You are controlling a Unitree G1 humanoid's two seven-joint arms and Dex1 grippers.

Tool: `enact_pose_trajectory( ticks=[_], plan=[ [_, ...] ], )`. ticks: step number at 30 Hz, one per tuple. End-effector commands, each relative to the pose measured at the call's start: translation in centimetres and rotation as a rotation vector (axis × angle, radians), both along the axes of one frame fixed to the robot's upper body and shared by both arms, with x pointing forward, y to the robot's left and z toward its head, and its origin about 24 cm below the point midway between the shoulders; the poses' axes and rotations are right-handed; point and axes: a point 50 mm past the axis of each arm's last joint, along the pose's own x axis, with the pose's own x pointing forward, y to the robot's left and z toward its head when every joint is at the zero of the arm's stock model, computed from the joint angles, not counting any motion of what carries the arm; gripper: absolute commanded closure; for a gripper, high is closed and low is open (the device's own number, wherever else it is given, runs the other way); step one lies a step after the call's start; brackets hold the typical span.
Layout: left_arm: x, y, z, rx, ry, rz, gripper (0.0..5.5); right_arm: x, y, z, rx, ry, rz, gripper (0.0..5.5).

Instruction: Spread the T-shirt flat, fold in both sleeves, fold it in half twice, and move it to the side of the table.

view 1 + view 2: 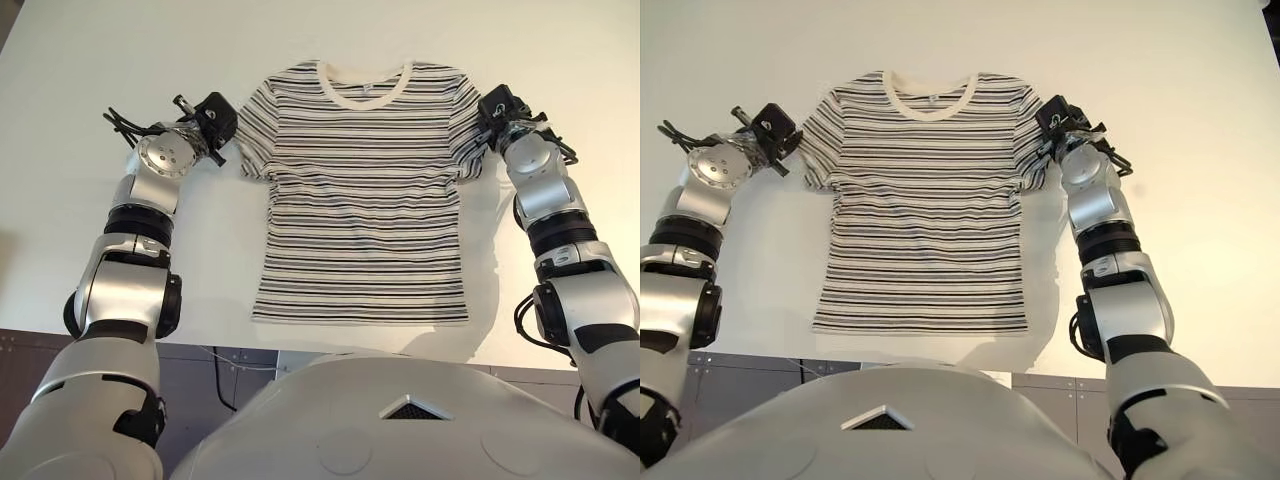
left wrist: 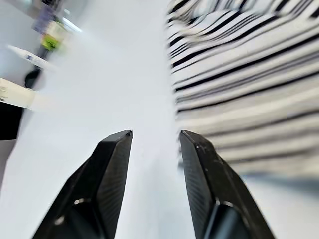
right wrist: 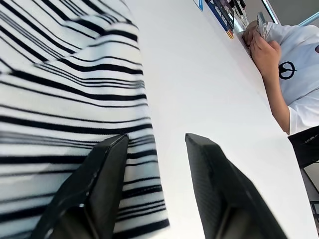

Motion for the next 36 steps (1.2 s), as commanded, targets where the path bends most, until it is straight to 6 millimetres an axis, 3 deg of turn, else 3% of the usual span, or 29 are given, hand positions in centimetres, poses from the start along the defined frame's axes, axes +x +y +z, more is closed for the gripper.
enact_pose_trajectory(
  ticks=[1, 3, 6, 8, 11, 14, 17, 20, 22, 25, 32, 34, 36],
  plan=[
    [-0.1, -0.2, 1.4, -0.049, -0.127, -0.009, 3.74, -0.1, -0.2, 2.9, 0.161, -0.175, -0.053, 3.40],
    [-0.6, 0.4, 2.4, -0.043, -0.188, 0.007, 3.74, -0.5, 0.7, 5.8, 0.236, -0.294, 0.002, 3.40],
    [-3.5, 0.5, 2.7, -0.077, -0.195, -0.005, 3.74, -3.4, 4.3, 7.3, 0.218, -0.261, 0.363, 3.40],
    [-5.0, 0.8, 2.0, -0.053, -0.146, 0.009, 3.74, -5.6, 6.6, 7.0, 0.205, -0.174, 0.567, 3.40],
    [-5.8, 2.7, 2.8, -0.026, -0.139, 0.091, 3.74, -8.9, 8.6, 6.4, 0.172, -0.019, 0.804, 3.40],
    [-5.9, 3.7, 3.3, -0.008, -0.144, 0.138, 3.74, -10.4, 10.1, 5.4, 0.055, 0.069, 0.971, 3.40],
    [-5.5, 3.0, 3.3, -0.017, -0.148, 0.141, 3.74, -11.0, 11.6, 3.6, -0.106, 0.156, 1.118, 3.40],
    [-5.3, 1.8, 2.7, -0.026, -0.137, 0.117, 3.74, -11.3, 11.6, 1.2, -0.226, 0.255, 1.167, 3.40],
    [-5.5, 1.7, 2.6, -0.031, -0.130, 0.113, 3.74, -12.1, 11.3, 1.1, -0.203, 0.295, 1.207, 3.40],
    [-6.1, 2.5, 2.3, -0.014, -0.117, 0.131, 3.74, -13.3, 10.8, 1.9, -0.136, 0.315, 1.282, 3.40],
    [-6.4, 2.6, 1.4, 0.007, -0.098, 0.129, 3.74, -12.4, 10.7, 3.3, -0.094, 0.265, 1.249, 3.40],
    [-6.1, 2.5, 1.2, 0.045, -0.081, 0.076, 3.74, -11.3, 11.4, 4.6, -0.010, 0.168, 1.185, 3.40],
    [-5.2, 2.6, 1.0, 0.206, -0.072, -0.045, 3.74, -10.0, 12.2, 7.6, 0.183, 0.037, 1.111, 3.40]
  ],
)
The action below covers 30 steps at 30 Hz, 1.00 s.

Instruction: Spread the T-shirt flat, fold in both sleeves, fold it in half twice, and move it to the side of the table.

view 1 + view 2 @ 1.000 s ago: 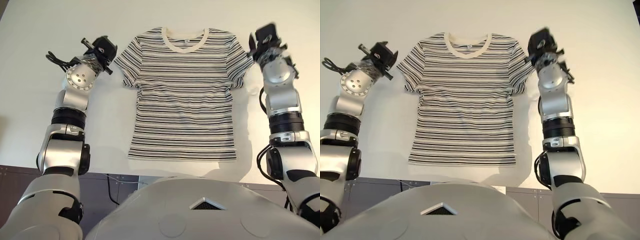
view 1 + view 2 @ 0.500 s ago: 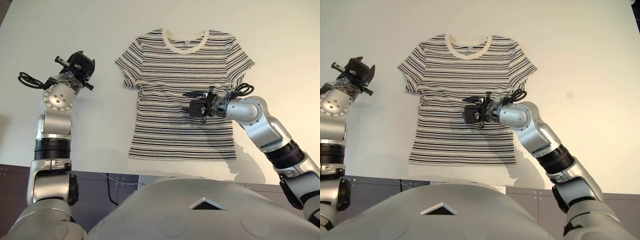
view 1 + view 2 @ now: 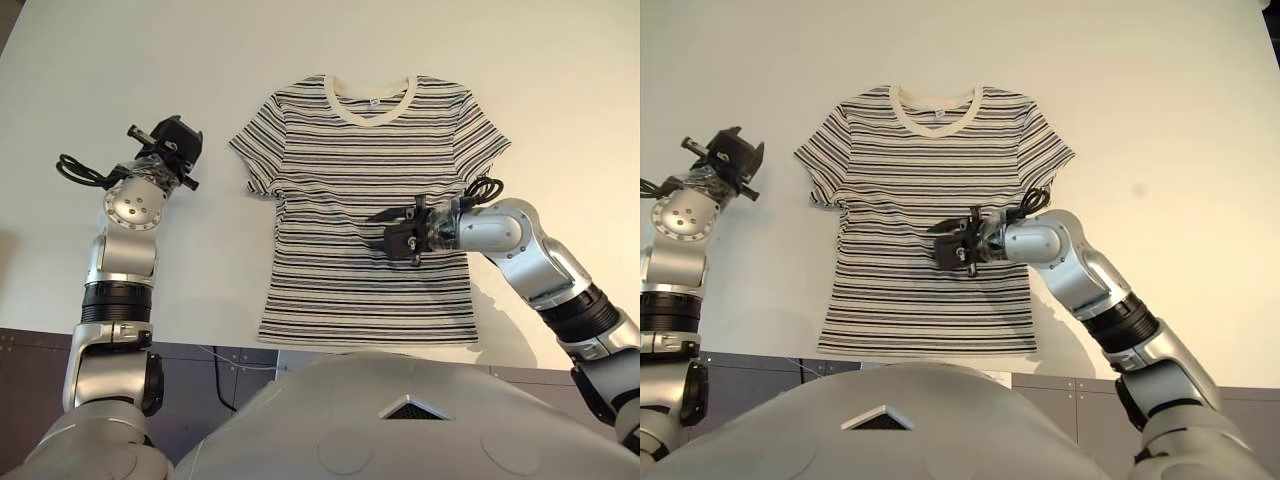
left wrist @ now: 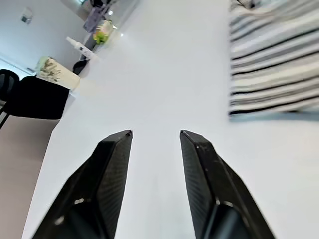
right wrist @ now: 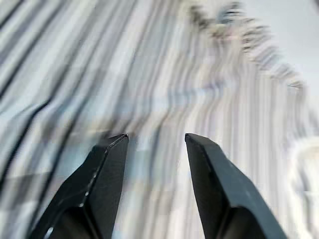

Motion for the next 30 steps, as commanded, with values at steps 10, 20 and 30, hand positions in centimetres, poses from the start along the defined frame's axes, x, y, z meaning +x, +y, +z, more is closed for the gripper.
enact_pose_trajectory(
  ticks=[10, 20, 30],
  plan=[
    [2.8, 0.4, -0.9, 0.603, 0.139, -0.595, 2.88, 3.3, 1.9, 7.5, 0.497, -0.046, -0.197, 3.37],
    [2.9, -0.8, -2.4, 0.596, 0.088, -0.674, 2.88, 4.3, 1.3, 7.5, 0.516, -0.078, -0.265, 3.37],
    [2.6, -2.1, -2.6, 0.550, 0.060, -0.779, 2.88, 4.7, 1.4, 7.3, 0.526, -0.091, -0.288, 3.37]
  ],
)
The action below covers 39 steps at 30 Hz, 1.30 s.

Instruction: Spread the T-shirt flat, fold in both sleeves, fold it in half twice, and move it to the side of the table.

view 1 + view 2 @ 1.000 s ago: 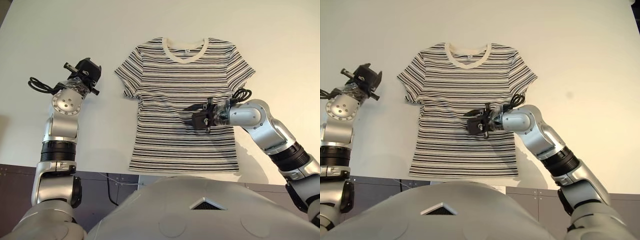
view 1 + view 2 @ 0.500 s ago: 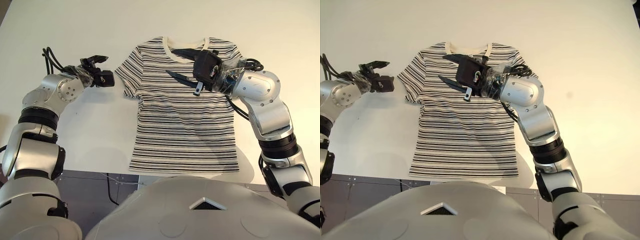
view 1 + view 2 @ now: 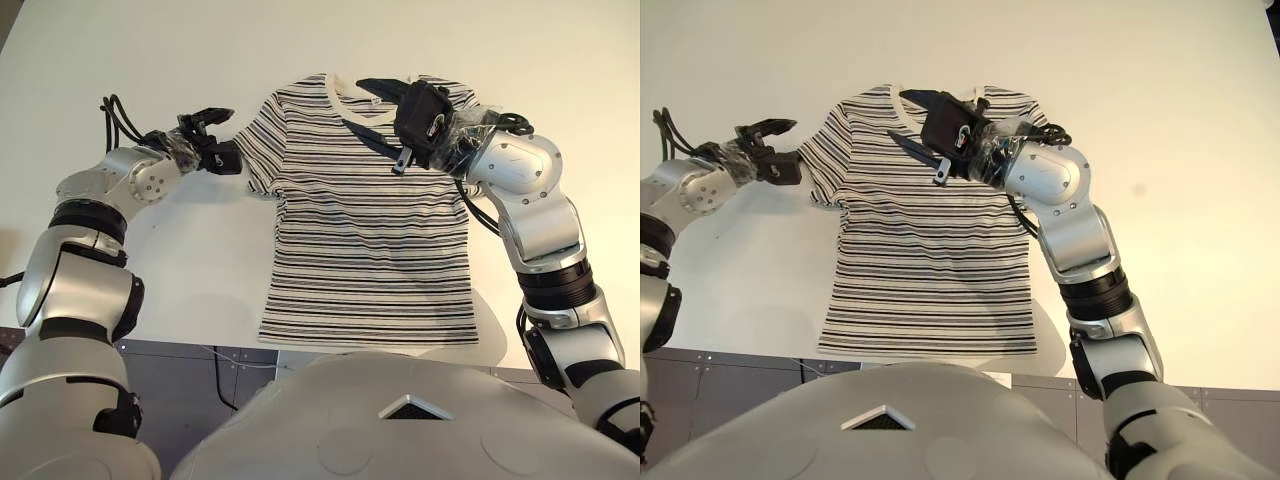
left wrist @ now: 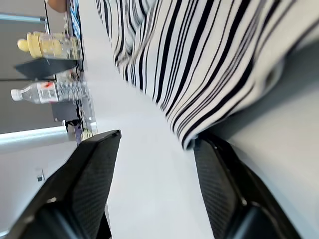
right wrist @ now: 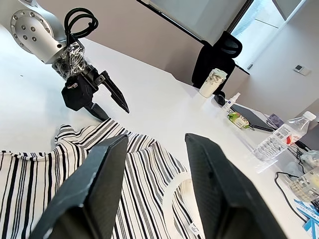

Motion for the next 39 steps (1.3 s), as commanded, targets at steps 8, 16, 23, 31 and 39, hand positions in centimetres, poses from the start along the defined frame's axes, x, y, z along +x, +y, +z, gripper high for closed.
enact_pose_trajectory(
  ticks=[8, 16, 23, 31, 39],
  plan=[
    [-1.1, 0.9, -2.5, 0.076, 0.090, 0.076, 3.87, 0.7, 0.3, 0.2, 0.013, -0.032, -0.025, 3.37],
    [-1.7, 0.6, -3.2, 0.061, 0.118, 0.072, 4.63, 0.5, 0.5, 0.0, 0.017, -0.029, -0.024, 3.37],
    [-2.1, 1.1, -3.4, 0.038, 0.144, 0.106, 5.39, 0.7, 0.4, 0.1, 0.031, -0.038, -0.060, 3.37],
    [-2.0, 0.6, -2.8, -0.044, 0.069, 0.107, 5.39, 1.7, -0.6, 0.5, 0.052, -0.064, -0.165, 3.37],
    [-0.9, -1.9, -1.3, -0.219, -0.164, 0.111, 5.39, 3.6, -2.9, 1.0, 0.057, -0.090, -0.301, 3.37]
  ],
)
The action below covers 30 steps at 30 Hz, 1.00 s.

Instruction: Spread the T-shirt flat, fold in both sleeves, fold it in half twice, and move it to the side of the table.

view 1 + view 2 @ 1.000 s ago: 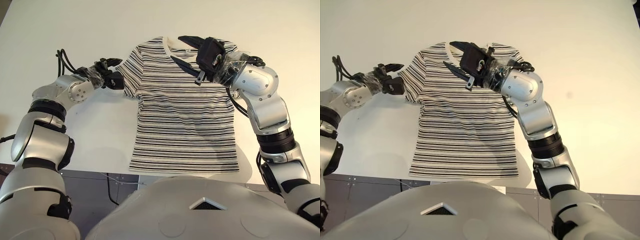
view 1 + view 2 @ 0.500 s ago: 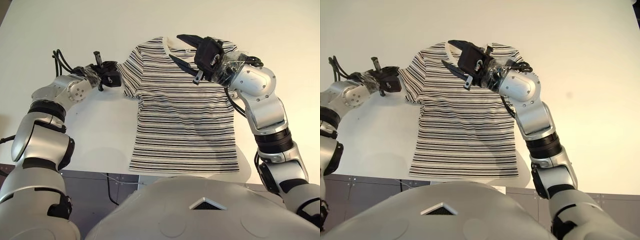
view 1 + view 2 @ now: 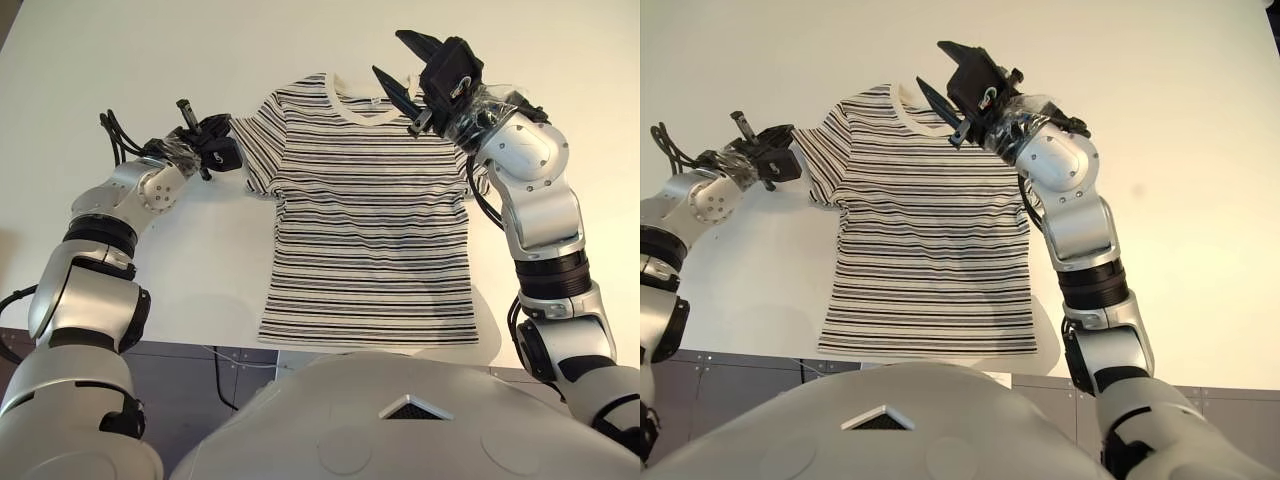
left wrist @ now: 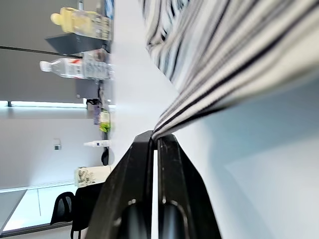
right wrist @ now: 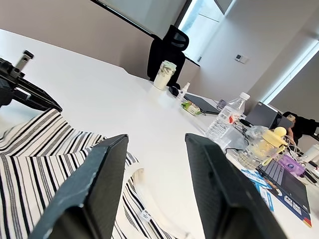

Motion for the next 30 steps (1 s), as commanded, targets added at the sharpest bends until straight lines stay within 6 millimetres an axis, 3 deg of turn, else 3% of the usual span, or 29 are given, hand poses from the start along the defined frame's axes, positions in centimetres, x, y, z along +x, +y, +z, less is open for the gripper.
enact_pose_trajectory(
  ticks=[1, 7, 11, 18, 24, 26, 28, 30],
  plan=[
    [-0.7, -2.7, -0.7, -0.106, -0.041, -0.067, 5.39, 1.3, -1.2, 1.0, -0.019, -0.038, -0.056, 3.37],
    [0.4, -6.6, 1.1, -0.259, -0.101, -0.132, 5.39, 1.7, -1.3, 0.6, -0.031, -0.034, -0.068, 3.37],
    [0.9, -7.5, 1.8, -0.373, -0.081, -0.101, 5.39, 1.7, -1.3, 0.2, -0.032, -0.024, -0.069, 3.37],
    [1.0, -9.6, 1.3, -0.596, 0.054, -0.059, 5.39, 1.8, -1.1, -0.3, -0.028, -0.011, -0.074, 3.37],
    [0.9, -9.7, 1.4, -0.736, 0.121, -0.009, 4.42, 1.9, -1.9, -0.3, -0.021, -0.019, -0.129, 3.37],
    [0.6, -9.5, 1.5, -0.734, 0.112, -0.007, 4.20, 2.2, -3.4, -0.1, -0.046, -0.056, -0.209, 3.37],
    [0.1, -8.6, 2.1, -0.745, 0.078, 0.008, 4.20, 3.4, -6.9, 0.5, -0.200, -0.172, -0.390, 3.37],
    [0.0, -6.7, 4.0, -0.841, -0.020, 0.097, 4.20, 4.2, -11.2, -0.7, -0.588, -0.308, -0.464, 3.37]
  ],
)
